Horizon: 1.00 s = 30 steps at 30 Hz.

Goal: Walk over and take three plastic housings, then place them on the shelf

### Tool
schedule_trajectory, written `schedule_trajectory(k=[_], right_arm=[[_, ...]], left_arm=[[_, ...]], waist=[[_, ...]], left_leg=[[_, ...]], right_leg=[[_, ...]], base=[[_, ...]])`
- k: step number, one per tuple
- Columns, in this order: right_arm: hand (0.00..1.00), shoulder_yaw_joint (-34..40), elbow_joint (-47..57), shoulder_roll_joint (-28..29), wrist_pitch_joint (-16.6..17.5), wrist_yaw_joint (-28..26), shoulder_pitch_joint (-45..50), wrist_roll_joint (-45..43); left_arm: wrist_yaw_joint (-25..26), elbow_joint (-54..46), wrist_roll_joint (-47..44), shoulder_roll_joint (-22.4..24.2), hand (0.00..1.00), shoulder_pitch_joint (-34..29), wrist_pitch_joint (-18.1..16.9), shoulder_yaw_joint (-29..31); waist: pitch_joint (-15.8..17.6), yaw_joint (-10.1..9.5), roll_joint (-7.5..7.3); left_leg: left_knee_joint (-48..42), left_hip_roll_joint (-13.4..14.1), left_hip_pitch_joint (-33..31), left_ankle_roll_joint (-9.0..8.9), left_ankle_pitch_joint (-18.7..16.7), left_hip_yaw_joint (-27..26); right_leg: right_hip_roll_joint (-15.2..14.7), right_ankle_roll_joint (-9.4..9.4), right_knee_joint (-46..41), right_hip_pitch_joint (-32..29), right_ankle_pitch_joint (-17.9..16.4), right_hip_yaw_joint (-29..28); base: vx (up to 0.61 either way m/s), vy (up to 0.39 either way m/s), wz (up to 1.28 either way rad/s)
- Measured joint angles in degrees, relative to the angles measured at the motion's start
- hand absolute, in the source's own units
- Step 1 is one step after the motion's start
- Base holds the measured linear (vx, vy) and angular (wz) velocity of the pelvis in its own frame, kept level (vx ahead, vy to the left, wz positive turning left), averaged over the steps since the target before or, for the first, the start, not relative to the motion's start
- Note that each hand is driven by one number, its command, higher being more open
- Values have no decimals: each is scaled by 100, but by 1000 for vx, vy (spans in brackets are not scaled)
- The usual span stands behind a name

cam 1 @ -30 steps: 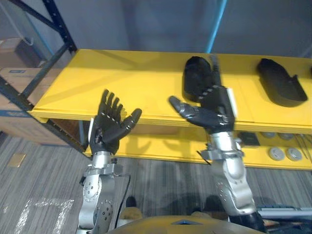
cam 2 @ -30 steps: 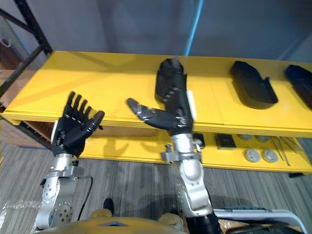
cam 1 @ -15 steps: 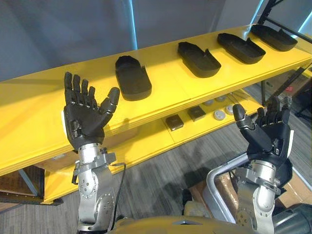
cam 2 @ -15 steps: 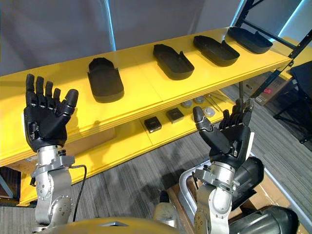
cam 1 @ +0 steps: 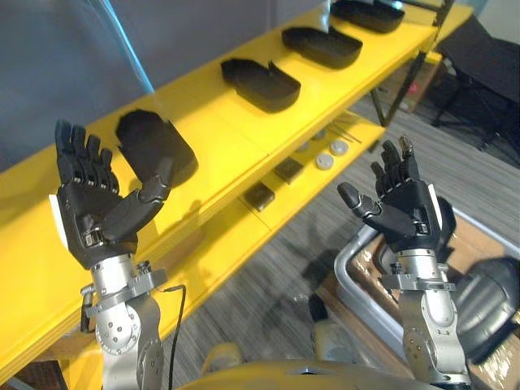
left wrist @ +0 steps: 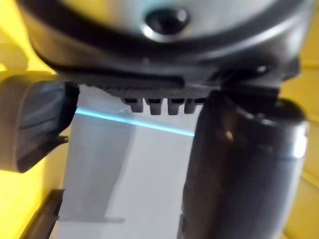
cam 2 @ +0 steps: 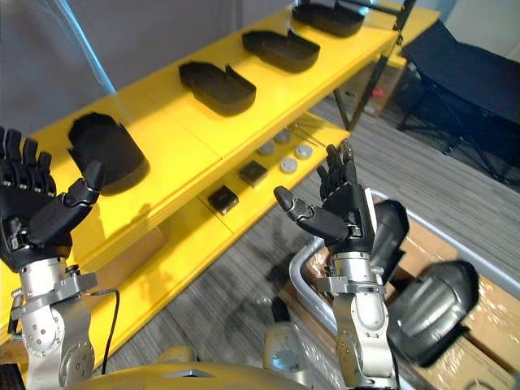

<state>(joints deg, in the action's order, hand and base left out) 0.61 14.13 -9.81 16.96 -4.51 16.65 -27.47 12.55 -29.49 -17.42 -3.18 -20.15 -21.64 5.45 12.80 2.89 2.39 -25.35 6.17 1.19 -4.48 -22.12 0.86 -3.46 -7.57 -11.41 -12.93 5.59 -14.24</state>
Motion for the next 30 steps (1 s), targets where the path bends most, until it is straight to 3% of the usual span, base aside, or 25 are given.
schedule_trajectory(k=[5, 6, 8, 9, 11, 12, 15, 16, 17, 18, 21, 22, 23, 26, 29, 30], right_arm=[[100, -226, 48, 527, 8, -124, 910, 4], [100, -339, 170, 564, 9, -239, 1142, -5], [100, -424, 224, 526, 10, -357, 1160, -50], [100, -539, 260, 508, 25, -417, 1058, -45], [100, -598, 254, 512, 56, -411, 912, -18], [100, -626, 234, 509, 120, -327, 760, 18], [100, -729, 159, 525, 266, 10, 430, 28], [100, -807, 94, 550, 286, 176, 348, 28], [100, -818, 32, 556, 285, 233, 287, 28], [100, -803, -45, 560, 283, 351, 274, 28], [100, -722, -152, 555, 283, 522, 513, 28], [100, -719, -222, 556, 281, 542, 611, 26], [100, -721, -234, 612, 290, 547, 743, 21], [100, -806, -234, 607, 302, 498, 901, 17], [100, -787, -289, 286, 301, 548, 785, 14], [100, -786, -407, 173, 299, 689, 681, 93]], left_arm=[[-351, -3, -15, -4, 100, -101, 0, -462], [-416, -2, -19, -6, 100, -132, 12, -554], [-433, -11, -24, 13, 100, -169, 38, -593], [-427, -5, -61, 40, 100, -196, 44, -537], [-438, -1, -193, 1, 100, -175, 45, -478], [-457, 6, -304, -7, 100, -181, 46, -446], [-455, 71, -513, -6, 100, -183, 63, -326], [-458, 105, -524, -27, 100, -181, 101, -319], [-464, 124, -526, -12, 100, -168, 150, -337], [-529, 148, -610, -16, 100, -172, 308, -438], [-899, 179, -920, -92, 100, -175, 447, -889], [-1006, 191, -1023, -126, 100, -159, 447, -1051], [-1076, 229, -1181, -182, 100, -102, 447, -1264], [-1124, 538, -1260, -224, 100, 335, 446, -1695], [-1130, 1069, -1345, -99, 100, 607, 457, -2247], [-1175, 1205, -1367, -105, 100, 582, 500, -2402]], waist=[[106, 15, 1], [136, 37, -48], [153, 26, 18], [157, -64, 45], [129, -135, 22], [90, -150, -44], [11, -219, -179], [-58, -281, -299], [-83, -286, -328], [-89, -268, -208], [-128, -141, -131], [-130, -117, -138], [-163, -104, -211], [-147, -52, -352], [102, 136, -13], [120, 170, 17]], left_leg=[[-582, -137, 128, 214, -389, -432], [-652, -161, 113, 302, -391, -674], [-509, -81, 104, 439, -245, -909], [-332, 71, 127, 430, -82, -1140], [-29, 174, 130, 389, 172, -1221], [135, 250, 132, 336, 324, -1221], [309, 386, 120, 166, 506, -1324], [327, 456, 105, 54, 553, -1400], [379, 504, 95, -25, 593, -1406], [660, 621, 145, -142, 782, -1444], [1189, 758, 221, -286, 1164, -1532], [1238, 819, 198, -354, 1218, -1631], [1191, 845, 88, -383, 1235, -1716], [877, 934, -332, -449, 1271, -1675], [764, 1242, -454, -501, 1417, -1411], [698, 1244, -440, -296, 1551, -1351]], right_leg=[[-155, -72, 233, 226, 300, 78], [-313, 263, 600, 316, 326, 199], [-462, 663, 566, 200, -223, 735], [-492, 644, -126, -67, -219, 1215], [-648, 703, -1072, -156, -285, 1539], [-809, 669, -1605, -92, -504, 1649], [-1272, 713, -2188, 260, -658, 1765], [-1495, 662, -2059, 529, -369, 1796], [-1401, 623, -1985, 547, -391, 1877], [-1288, 592, -1937, 462, -318, 2033], [-1059, 573, -1758, 340, -334, 1996], [-975, 421, -1569, 353, -427, 1981], [-948, 143, -1277, 403, -636, 2019], [-954, -161, -822, 426, -1147, 2373], [-614, 22, -762, 519, -1225, 2670], [-560, 106, -759, 498, -1239, 2572]], base=[[-127, 186, -58], [-206, 143, -60], [-209, 115, -67], [-180, 79, -64], [-120, -7, -40], [-44, -91, -15], [-10, -182, -27], [-8, -266, -44], [-33, -317, -43], [-40, -197, -23], [-46, -227, -20], [-64, -161, -40], [-55, -122, -41], [-52, -243, -8], [-95, -223, 9], [-100, -146, -28]])
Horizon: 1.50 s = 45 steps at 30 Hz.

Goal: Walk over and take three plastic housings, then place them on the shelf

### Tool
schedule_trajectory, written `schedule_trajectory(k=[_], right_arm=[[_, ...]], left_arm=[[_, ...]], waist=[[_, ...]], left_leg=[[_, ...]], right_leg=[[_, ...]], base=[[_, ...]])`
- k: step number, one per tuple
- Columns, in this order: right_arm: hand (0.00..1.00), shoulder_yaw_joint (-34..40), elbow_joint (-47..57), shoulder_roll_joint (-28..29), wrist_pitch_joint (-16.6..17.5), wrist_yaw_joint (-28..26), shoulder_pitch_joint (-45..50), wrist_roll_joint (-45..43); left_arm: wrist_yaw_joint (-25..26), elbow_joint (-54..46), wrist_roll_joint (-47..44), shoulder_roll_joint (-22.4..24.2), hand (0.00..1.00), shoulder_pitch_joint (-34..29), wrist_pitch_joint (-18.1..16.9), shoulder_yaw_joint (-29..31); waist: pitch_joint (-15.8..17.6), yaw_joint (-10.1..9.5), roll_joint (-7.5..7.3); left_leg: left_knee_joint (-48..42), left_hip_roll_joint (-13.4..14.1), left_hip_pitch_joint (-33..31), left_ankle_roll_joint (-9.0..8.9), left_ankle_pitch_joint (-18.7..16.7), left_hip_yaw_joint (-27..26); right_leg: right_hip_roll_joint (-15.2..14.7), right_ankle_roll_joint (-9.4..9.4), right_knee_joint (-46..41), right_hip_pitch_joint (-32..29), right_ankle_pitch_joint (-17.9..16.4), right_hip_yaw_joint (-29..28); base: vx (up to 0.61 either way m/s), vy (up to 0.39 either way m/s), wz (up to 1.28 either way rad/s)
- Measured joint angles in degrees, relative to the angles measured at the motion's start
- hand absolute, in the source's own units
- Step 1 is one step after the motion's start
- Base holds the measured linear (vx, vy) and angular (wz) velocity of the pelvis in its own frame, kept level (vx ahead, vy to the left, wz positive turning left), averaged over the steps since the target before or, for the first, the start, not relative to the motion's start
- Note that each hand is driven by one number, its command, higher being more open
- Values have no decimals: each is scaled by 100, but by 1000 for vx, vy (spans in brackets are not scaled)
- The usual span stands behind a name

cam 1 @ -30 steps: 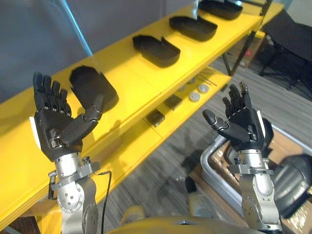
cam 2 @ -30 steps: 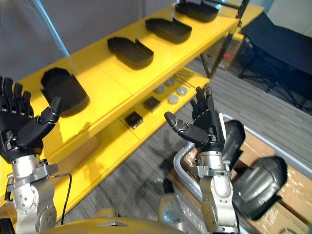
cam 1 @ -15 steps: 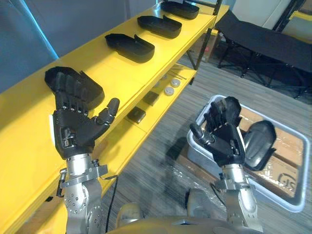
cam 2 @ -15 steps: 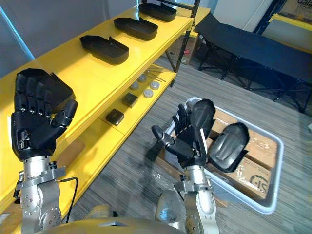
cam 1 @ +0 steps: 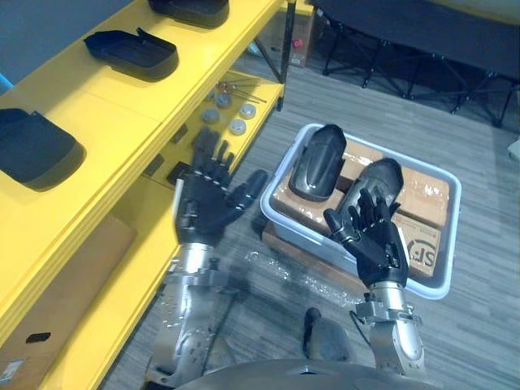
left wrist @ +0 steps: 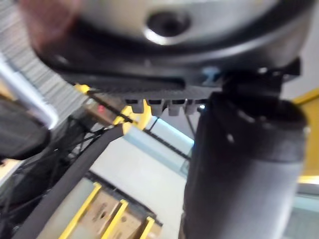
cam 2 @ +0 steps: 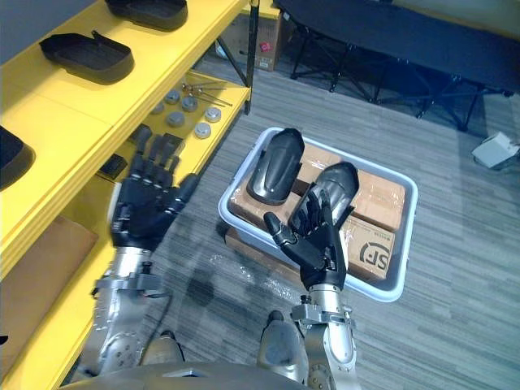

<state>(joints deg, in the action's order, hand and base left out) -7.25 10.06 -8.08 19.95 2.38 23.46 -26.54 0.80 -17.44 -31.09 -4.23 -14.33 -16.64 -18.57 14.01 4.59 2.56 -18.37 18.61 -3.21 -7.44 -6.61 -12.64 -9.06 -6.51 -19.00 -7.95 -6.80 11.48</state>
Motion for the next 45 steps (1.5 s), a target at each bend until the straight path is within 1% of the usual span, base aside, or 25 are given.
schedule_trajectory(k=[2, 4, 5, 6, 7, 9, 10, 12, 14, 16, 19, 20, 23, 26, 28, 30, 32, 34, 35, 38, 40, 41, 42, 44, 45], right_arm=[[100, 47, -151, -77, -1, 174, -106, 57], [100, 247, -124, -128, 2, 209, -110, -98], [100, 442, -126, -126, 4, 327, -92, -94], [100, 547, -131, -130, 4, 432, -65, -77], [100, 588, -130, -171, 1, 630, -84, 17], [100, 595, -131, -198, -5, 816, -122, 311], [100, 564, -139, -182, -77, 1073, -199, 643], [100, 476, -193, -161, -299, 1423, -353, 831], [100, 507, -522, -132, -408, 1740, -602, 820], [100, 776, -1085, -86, -456, 2199, -954, 824], [100, 1177, -1534, -115, -545, 2507, -1451, 816], [100, 1389, -1708, -188, -594, 2564, -1686, 807], [100, 1685, -2397, -742, -755, 2564, -2362, 761], [100, 1848, -3278, -1235, -904, 2617, -3230, 548], [100, 1885, -3727, -1398, -932, 2609, -3621, 521], [100, 1897, -4207, -1682, -939, 2534, -4141, 314], [100, 1897, -4396, -1895, -945, 2501, -4405, 300], [100, 1893, -4828, -2327, -1009, 2404, -4994, 247], [100, 1890, -4944, -2415, -1061, 2385, -5113, 247], [100, 1769, -5587, -2816, -1370, 2254, -5676, 243], [100, 1666, -6111, -3086, -1709, 2146, -6022, 232], [100, 1635, -6250, -3133, -1794, 2132, -6114, 232], [100, 1572, -6478, -3233, -2012, 2131, -6261, 245], [100, 1567, -6837, -3356, -2379, 2153, -6444, 246], [100, 1571, -7003, -3387, -2486, 2206, -6496, 257]], left_arm=[[-119, 17, 0, -22, 100, -135, 66, -100], [-294, 1, 2, -38, 100, -214, 55, -184], [-390, -24, 6, -51, 100, -180, 50, -217], [-405, -45, 15, -80, 100, -129, 44, -252], [-396, -67, 11, -99, 100, -55, 27, -259], [-383, -53, -6, -140, 100, 34, 28, -249], [-365, -50, 5, -203, 100, 118, 32, -244], [-225, -50, 144, -311, 100, 154, 50, -244], [-160, -50, 256, -348, 100, 157, 103, -231], [34, 63, 539, -369, 100, 222, 370, -209], [168, 498, 848, -408, 100, 276, 657, -140], [206, 742, 1015, -427, 100, 280, 831, -114], [217, 1088, 1368, -586, 100, 259, 1202, -148], [209, 1372, 1382, -654, 100, 276, 1309, -162], [196, 1602, 1401, -658, 100, 333, 1303, -127], [172, 2131, 1602, -660, 100, 395, 1231, -92], [185, 2445, 1603, -660, 100, 406, 1164, -80], [303, 3066, 1645, -660, 100, 419, 1132, -82], [321, 3196, 1675, -660, 100, 423, 1125, -82], [434, 3536, 1817, -689, 100, 366, 946, -88], [474, 3602, 1816, -667, 100, 354, 802, -127], [483, 3607, 1816, -653, 100, 357, 760, -130], [493, 3605, 1813, -607, 100, 358, 648, -133], [502, 3599, 1800, -513, 100, 376, 475, -169], [501, 3598, 1786, -482, 100, 382, 429, -217]], waist=[[23, -2, -8], [23, -42, 111], [35, 26, 185], [35, 68, 206], [27, 46, 220], [11, 46, 246], [50, 42, 185], [111, 29, 87], [157, -17, 9], [215, -141, -56], [359, -189, -72], [425, -179, -67], [632, -261, -83], [834, -465, -49], [860, -559, -14], [915, -681, 58], [984, -780, 107], [1115, -860, 236], [1144, -889, 252], [1261, -994, 280], [1329, -1094, 375], [1362, -1096, 406], [1399, -1087, 483], [1423, -1112, 562], [1431, -1143, 584]], left_leg=[[-228, -18, -21, 238, 154, 40], [-455, -265, -29, 255, -105, 186], [-438, -469, -25, 384, -356, 166], [-298, -549, 5, 450, -439, 177], [78, -632, 174, 434, -445, 182], [326, -701, 203, 422, -452, 115], [473, -776, 208, 381, -430, 65], [473, -847, 211, 313, -451, 24], [415, -878, 171, 181, -497, 13], [246, -904, 6, 103, -600, 61], [73, -904, -122, 83, -645, 125], [-5, -901, -200, 69, -654, 192], [-187, -897, -435, 44, -663, 366], [-392, -895, -616, 41, -676, 537], [-486, -899, -717, 45, -690, 654], [-651, -898, -830, 64, -740, 802], [-749, -896, -879, 90, -794, 832], [-1048, -895, -1074, 117, -893, 959], [-1094, -895, -1102, 117, -907, 977], [-1282, -905, -1331, 140, -928, 1036], [-1375, -936, -1452, 157, -928, 1075], [-1391, -948, -1468, 163, -923, 1093], [-1446, -967, -1542, 168, -921, 1151], [-1467, -1020, -1658, 194, -891, 1196], [-1469, -1040, -1693, 203, -875, 1203]], right_leg=[[89, 126, 205, -4, 63, -273], [125, 212, 529, 5, 236, -558], [128, 231, 648, -5, 340, -622], [130, 211, 683, -57, 428, -671], [171, 110, 739, -190, 599, -777], [178, 58, 975, -241, 830, -876], [160, 28, 1379, -194, 1150, -953], [109, 16, 1810, -48, 1477, -963], [68, 11, 2059, 60, 1653, -888], [23, 2, 2232, 78, 1750, -841], [1, 38, 2268, 75, 1759, -789], [-4, 56, 2288, 74, 1775, -724], [-9, 31, 2329, 36, 1844, -581], [-13, -16, 2326, 51, 1914, -471], [-18, -18, 2322, 68, 1917, -375], [-15, -18, 2296, 120, 1916, -233], [-17, -18, 2266, 119, 1913, -214], [-24, -8, 2180, 89, 1903, -121], [-28, -11, 2151, 76, 1900, -104], [-73, -24, 1850, -169, 1809, -58], [-122, -55, 1643, -325, 1750, -37], [-138, -51, 1591, -348, 1731, 0], [-163, -56, 1494, -396, 1694, 54], [-228, -81, 1349, -534, 1642, 90], [-257, -84, 1267, -597, 1614, 92]], base=[[-78, -118, -75], [-38, 4, -88], [-21, 96, -46], [-31, 74, -52], [-34, 44, -43], [-30, 93, -46], [-30, 141, -41], [-56, 130, -30], [-81, 98, -6], [-121, 68, 7], [-90, 25, 8], [-68, 5, 20], [-49, -2, 21], [-49, 13, 27], [-44, 14, 28], [-53, 17, 28], [-72, 39, 12], [-98, 73, 16], [-93, 71, 14], [-84, 59, 8], [-78, 55, 7], [-65, 45, 14], [-54, 33, 17], [-56, 42, 17], [-47, 48, 13]])
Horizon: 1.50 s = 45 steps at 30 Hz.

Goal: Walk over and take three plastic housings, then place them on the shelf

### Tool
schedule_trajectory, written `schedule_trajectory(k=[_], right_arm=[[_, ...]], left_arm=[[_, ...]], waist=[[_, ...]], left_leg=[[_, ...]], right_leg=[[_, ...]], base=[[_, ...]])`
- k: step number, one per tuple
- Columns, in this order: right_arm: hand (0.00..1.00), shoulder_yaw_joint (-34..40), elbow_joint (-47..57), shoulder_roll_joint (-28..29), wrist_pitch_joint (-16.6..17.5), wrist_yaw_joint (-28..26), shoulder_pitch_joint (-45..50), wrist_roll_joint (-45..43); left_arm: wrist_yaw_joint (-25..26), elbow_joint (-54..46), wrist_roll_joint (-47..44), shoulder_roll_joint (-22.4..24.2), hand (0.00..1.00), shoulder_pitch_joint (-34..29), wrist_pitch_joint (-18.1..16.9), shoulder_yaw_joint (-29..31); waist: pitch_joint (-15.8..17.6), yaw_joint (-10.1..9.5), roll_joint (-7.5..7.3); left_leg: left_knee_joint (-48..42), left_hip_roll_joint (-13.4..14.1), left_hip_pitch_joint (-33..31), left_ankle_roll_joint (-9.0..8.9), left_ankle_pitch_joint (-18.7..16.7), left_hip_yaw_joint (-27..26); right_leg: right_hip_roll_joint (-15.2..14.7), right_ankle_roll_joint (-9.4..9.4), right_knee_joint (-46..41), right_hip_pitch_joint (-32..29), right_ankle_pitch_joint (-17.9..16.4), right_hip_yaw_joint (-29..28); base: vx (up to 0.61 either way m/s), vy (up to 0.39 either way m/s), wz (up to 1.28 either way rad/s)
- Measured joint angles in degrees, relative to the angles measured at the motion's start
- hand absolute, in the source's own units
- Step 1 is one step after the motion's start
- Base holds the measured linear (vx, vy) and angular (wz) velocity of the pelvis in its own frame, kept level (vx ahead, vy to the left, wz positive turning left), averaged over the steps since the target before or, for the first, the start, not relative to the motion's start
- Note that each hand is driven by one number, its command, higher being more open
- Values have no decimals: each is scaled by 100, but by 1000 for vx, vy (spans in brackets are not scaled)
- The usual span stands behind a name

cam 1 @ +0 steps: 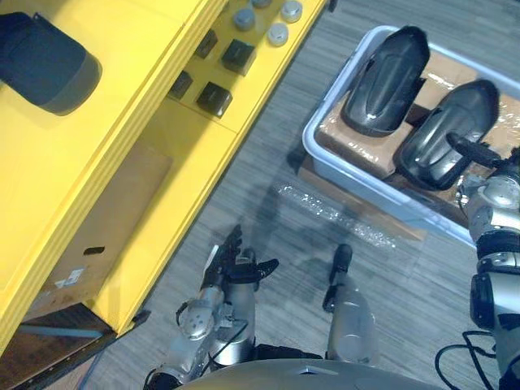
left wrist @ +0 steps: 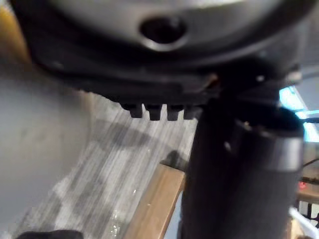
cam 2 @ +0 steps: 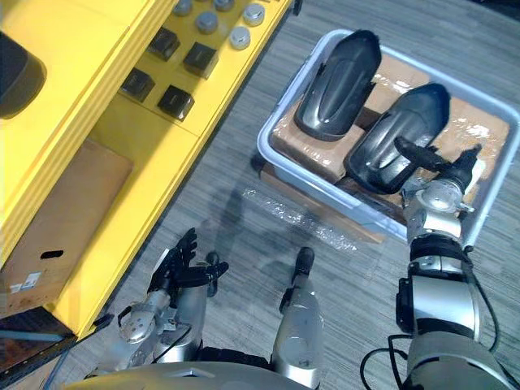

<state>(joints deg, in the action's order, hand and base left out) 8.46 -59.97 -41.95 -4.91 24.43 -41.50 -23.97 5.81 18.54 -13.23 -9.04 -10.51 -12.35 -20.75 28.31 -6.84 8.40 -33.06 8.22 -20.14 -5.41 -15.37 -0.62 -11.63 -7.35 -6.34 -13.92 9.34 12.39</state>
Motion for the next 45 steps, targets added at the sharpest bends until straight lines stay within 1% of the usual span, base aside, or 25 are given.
schedule_trajectory(k=[3, 4, 5, 6, 8, 10, 12, 16, 19, 20, 22, 23, 25, 28, 29, 30, 31, 32, 34, 36, 38, 39, 42, 45], right_arm=[[100, 73, -80, -79, -229, 91, -187, 2], [0, 128, -157, -133, -343, 101, -291, 1], [0, 143, -238, -180, -415, 104, -342, 7], [0, 152, -297, -248, -512, 103, -391, 31], [0, 152, -293, -286, -720, 115, -493, 65], [0, 172, -291, -511, -963, 118, -484, 121], [0, 317, -282, -609, -1137, 85, -481, 115], [0, 391, -328, -727, -1293, 81, -434, 126], [0, 508, -449, -713, -1606, 76, -429, 130], [0, 508, -460, -709, -1628, 85, -419, 142], [0, 523, -472, -669, -1818, -12, -411, 232], [0, 566, -481, -551, -1838, -65, -410, 236], [0, 565, -516, -433, -1769, -72, -371, 313], [0, 570, -541, -354, -1432, -258, -319, 323], [0, 556, -541, -241, -1259, -281, -321, 334], [0, 545, -540, -164, -1156, -286, -320, 335], [0, 450, -540, -79, -1043, -292, -329, 343], [0, 374, -538, -34, -996, -298, -340, 351], [0, 25, -430, 158, -857, -280, -374, 515], [0, -208, -186, 237, -816, -172, -359, 571], [0, -405, 86, 247, -813, -46, -340, 662], [0, -499, 245, 248, -811, 64, -336, 852], [0, -605, 467, 262, -793, 292, -337, 1244], [0, -620, 526, 273, -686, 502, -326, 1477]], left_arm=[[9, -14, -52, 24, 100, 2, -7, -162], [9, -17, -67, 43, 100, 24, -7, -231], [16, -18, -71, 61, 100, 56, -7, -300], [19, -21, -98, 117, 100, 107, -7, -355], [50, -132, -292, 181, 100, 116, -6, -376], [145, -309, -294, 231, 100, 122, -4, -372], [184, -387, -297, 231, 100, 128, -4, -367], [237, -414, -472, 233, 100, 181, -4, -362], [234, -475, -490, 230, 100, 184, -5, -366], [234, -508, -509, 230, 100, 181, -5, -365], [225, -627, -670, 230, 100, 178, -5, -366], [220, -717, -687, 229, 100, 178, -5, -369], [211, -888, -688, 227, 100, 200, -7, -369], [204, -1057, -688, 215, 100, 248, -10, -358], [204, -1058, -693, 196, 100, 285, -10, -331], [204, -1055, -694, 172, 100, 333, -9, -303], [198, -1061, -692, 149, 100, 381, -9, -270], [194, -1061, -692, 141, 100, 391, -9, -242], [198, -1053, -691, 122, 100, 393, -7, -111], [241, -1016, -682, 103, 100, 394, -4, -54], [308, -1008, -662, 103, 100, 397, -4, 2], [387, -1004, -657, 106, 100, 411, -4, 52], [585, -1003, -636, 93, 100, 467, -4, 146], [682, -1005, -473, 53, 100, 563, -4, 158]], waist=[[-2, -8, 14], [1, -19, 22], [3, -52, 25], [22, -86, 64], [23, -90, 67], [25, -111, 68], [25, -101, 67], [27, -72, 65], [28, -97, 62], [31, -107, 58], [32, -107, 56], [32, -97, 55], [46, -114, 33], [55, -171, -11], [59, -199, -25], [63, -219, -32], [67, -237, -60], [61, -242, -98], [89, -227, -235], [87, -205, -294], [92, -174, -312], [97, -168, -324], [109, -169, -369], [109, -110, -369]], left_leg=[[4, -38, -21, 9, 37, 58], [17, -68, -39, 12, 66, 82], [31, -91, -52, 13, 90, 85], [31, -111, -65, 15, 109, 106], [36, -140, -115, 21, 143, 116], [47, -159, -169, 26, 183, 123], [49, -152, -165, 15, 192, 127], [161, -142, -156, -38, 287, 181], [244, -89, -155, -90, 347, 218], [246, -73, -156, -101, 356, 216], [260, -44, -158, -126, 380, 234], [256, -7, -158, -131, 381, 235], [223, 59, -158, -165, 358, 240], [124, 194, -162, -217, 283, 206], [45, 280, -163, -244, 219, 173], [-19, 360, -172, -244, 167, 148], [-98, 452, -186, -265, 105, 108], [-135, 481, -198, -252, 73, 77], [-304, 622, -240, -242, -60, -102], [-449, 685, -238, -200, -173, -242], [-555, 716, -233, -168, -268, -372], [-594, 726, -221, -143, -302, -452], [-579, 725, -125, -128, -311, -594], [-548, 716, -27, -127, -311, -608]], right_leg=[[-45, -5, -100, -27, -45, 59], [-82, -8, -165, -60, -77, 90], [-120, -6, -250, -112, -116, 117], [-155, -9, -342, -148, -156, 135], [-207, -6, -479, -252, -211, 146], [-244, 8, -574, -339, -242, 160], [-250, 20, -645, -365, -283, 166], [-258, 65, -729, -420, -346, 251], [-225, 126, -779, -467, -390, 315], [-215, 130, -793, -483, -394, 321], [-194, 156, -821, -502, -410, 354], [-163, 164, -824, -503, -413, 369], [-104, 170, -811, -497, -415, 399], [22, 173, -692, -468, -405, 422], [106, 222, -611, -443, -332, 421], [194, 238, -535, -409, -276, 395], [302, 263, -408, -373, -169, 343], [346, 264, -348, -378, -129, 294], [486, 276, -140, -393, 52, 118], [548, 260, -27, -393, 156, -28], [568, 248, 53, -390, 239, -138], [571, 264, 112, -389, 304, -176], [565, 314, 255, -336, 428, -180], [565, 315, 284, -249, 433, -192]], base=[[-21, 31, 11], [-28, 27, 14], [-32, 24, 16], [-26, 17, 11], [-41, 25, 9], [-37, 21, 7], [0, 0, 0], [-9, -2, 3], [-7, -7, 4], [3, -12, -4], [0, 0, 0], [3, -2, -6], [-4, 2, -9], [-18, 19, -22], [-5, 23, -33], [8, 21, -42], [9, 19, -36], [9, 20, -43], [-4, 49, -51], [-19, 95, -49], [-35, 114, -39], [-47, 80, -32], [-49, 48, -21], [-42, 25, -3]])
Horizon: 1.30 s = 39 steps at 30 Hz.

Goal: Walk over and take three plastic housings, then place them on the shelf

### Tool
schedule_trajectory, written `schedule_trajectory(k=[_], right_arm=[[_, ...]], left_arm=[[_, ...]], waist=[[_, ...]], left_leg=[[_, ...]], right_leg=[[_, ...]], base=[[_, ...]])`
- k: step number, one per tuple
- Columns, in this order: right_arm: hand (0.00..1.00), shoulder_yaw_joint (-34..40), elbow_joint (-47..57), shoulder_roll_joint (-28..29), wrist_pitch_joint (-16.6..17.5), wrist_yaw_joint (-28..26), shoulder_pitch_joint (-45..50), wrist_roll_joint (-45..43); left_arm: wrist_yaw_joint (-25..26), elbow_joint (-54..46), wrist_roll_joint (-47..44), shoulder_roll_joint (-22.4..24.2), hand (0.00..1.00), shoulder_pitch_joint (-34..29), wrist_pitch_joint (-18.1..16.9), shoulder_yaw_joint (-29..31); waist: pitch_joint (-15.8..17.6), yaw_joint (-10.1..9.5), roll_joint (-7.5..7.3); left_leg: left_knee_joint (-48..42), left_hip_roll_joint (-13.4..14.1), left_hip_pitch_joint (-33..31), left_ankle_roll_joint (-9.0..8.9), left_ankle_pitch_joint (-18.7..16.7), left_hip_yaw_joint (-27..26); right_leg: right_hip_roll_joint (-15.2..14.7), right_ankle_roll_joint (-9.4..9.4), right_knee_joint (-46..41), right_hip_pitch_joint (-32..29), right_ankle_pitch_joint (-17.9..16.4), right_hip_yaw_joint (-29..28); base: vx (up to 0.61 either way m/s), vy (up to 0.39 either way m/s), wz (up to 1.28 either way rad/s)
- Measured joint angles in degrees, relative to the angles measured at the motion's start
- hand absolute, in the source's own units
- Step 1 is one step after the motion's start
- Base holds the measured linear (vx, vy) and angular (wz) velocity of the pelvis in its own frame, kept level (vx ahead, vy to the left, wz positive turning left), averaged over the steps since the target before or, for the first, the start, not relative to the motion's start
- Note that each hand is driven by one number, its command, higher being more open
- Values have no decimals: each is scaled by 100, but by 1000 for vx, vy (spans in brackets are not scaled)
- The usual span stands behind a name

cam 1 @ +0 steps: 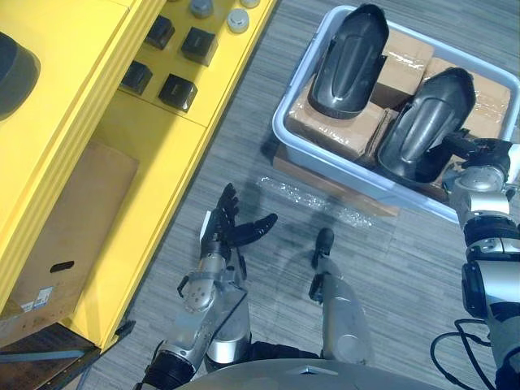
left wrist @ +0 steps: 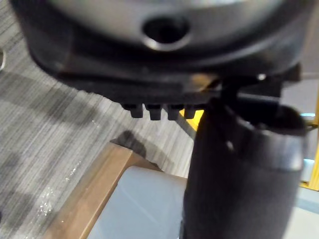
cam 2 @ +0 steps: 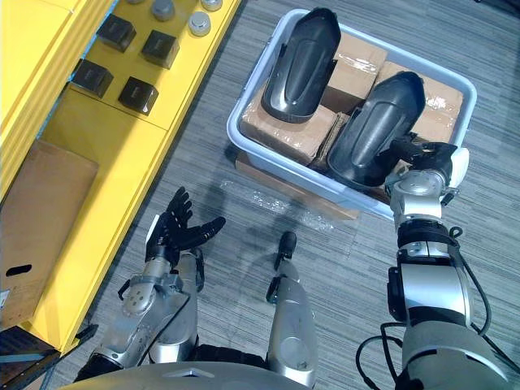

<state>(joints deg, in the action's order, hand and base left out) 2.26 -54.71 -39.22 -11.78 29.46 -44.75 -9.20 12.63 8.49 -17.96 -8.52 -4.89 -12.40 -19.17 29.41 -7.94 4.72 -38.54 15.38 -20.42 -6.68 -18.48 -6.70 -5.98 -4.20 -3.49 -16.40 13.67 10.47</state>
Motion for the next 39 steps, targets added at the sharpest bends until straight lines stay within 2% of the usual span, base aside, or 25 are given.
schedule_trajectory(k=[6, 9, 12, 15, 17, 20, 22, 24, 25, 27, 30, 34, 39], right_arm=[[0, 44, 756, 5, 248, 274, 192, 470], [0, 54, 1215, 10, 347, 385, 327, 760], [0, 51, 1671, 287, 355, 476, 373, 884], [0, 48, 2187, 563, 355, 498, 478, 1088], [0, 47, 2236, 699, 361, 497, 477, 1174], [0, 6, 2246, 797, 362, 494, 444, 1341], [0, -19, 2245, 807, 360, 479, 380, 1340], [0, -195, 2243, 809, 361, 404, 125, 1342], [0, -251, 2244, 817, 361, 365, 31, 1342], [0, -472, 2244, 852, 390, 298, -313, 1346], [0, -575, 2242, 853, 414, 293, -612, 1491], [0, -825, 2229, 848, 436, 188, -871, 2004], [0, -1426, 2227, 848, 552, 71, -1046, 2035]], left_arm=[[-19, -251, 320, -61, 100, 421, 51, 20], [-119, -466, 540, -186, 100, 915, 149, 122], [-341, -486, 525, -394, 100, 1467, 161, 333], [-577, -603, 411, -564, 100, 1912, 259, 488], [-773, -649, 136, -607, 100, 2078, 393, 505], [-1025, -654, -357, -607, 100, 2343, 785, 495], [-1149, -399, -572, -608, 100, 2679, 1050, 427], [-1187, 318, -946, -613, 100, 3272, 1528, 322], [-1188, 520, -1050, -614, 100, 3422, 1657, 311], [-1184, 1178, -1634, -676, 100, 3921, 2125, 282], [-1156, 1858, -2055, -725, 100, 4445, 2440, 34], [-1244, 1923, -2613, -769, 100, 4781, 2543, -30], [-1391, 2044, -3795, -664, 100, 5158, 2467, -237]], waist=[[9, 157, -17], [13, 214, -25], [22, 367, -81], [20, 434, -175], [20, 488, -193], [16, 512, -217], [18, 517, -224], [20, 583, -237], [20, 610, -254], [24, 691, -414], [40, 829, -531], [43, 907, -547], [43, 1001, -547]], left_leg=[[275, -116, 333, 40, 41, -118], [458, -132, 485, -35, 134, -140], [639, -137, 676, -67, 188, -158], [808, -154, 830, -72, 236, -264], [881, -164, 964, -70, 250, -290], [966, -182, 1104, -70, 250, -368], [948, -183, 1103, -72, 248, -390], [902, -183, 1080, -82, 238, -416], [888, -183, 1064, -85, 233, -429], [853, -183, 934, -86, 231, -504], [776, -181, 781, -82, 224, -535], [773, -181, 767, -85, 204, -594], [744, -181, 797, -67, 157, -644]], right_leg=[[-53, 47, 411, 318, 141, -50], [-48, 8, 512, 438, 192, -44], [-33, 2, 571, 580, 200, -44], [-35, 4, 576, 601, 201, -117], [-35, 4, 577, 679, 201, -125], [-46, 5, 577, 740, 200, -169], [-47, 12, 583, 738, 195, -197], [-47, 18, 592, 710, 191, -240], [-47, 19, 592, 683, 190, -257], [-50, 55, 610, 514, 225, -341], [-46, 29, 656, 386, 333, -390], [-37, 23, 655, 313, 358, -469], [-36, 23, 648, 312, 358, -540]], base=[[-38, 30, -6], [8, -2, 1], [35, 1, -1], [33, 11, -10], [36, 21, -5], [10, 27, -10], [-21, 16, -6], [-55, 10, -9], [-76, 9, -16], [-96, 9, -20], [-52, 17, -8], [-23, 42, -9], [-36, 38, -6]])
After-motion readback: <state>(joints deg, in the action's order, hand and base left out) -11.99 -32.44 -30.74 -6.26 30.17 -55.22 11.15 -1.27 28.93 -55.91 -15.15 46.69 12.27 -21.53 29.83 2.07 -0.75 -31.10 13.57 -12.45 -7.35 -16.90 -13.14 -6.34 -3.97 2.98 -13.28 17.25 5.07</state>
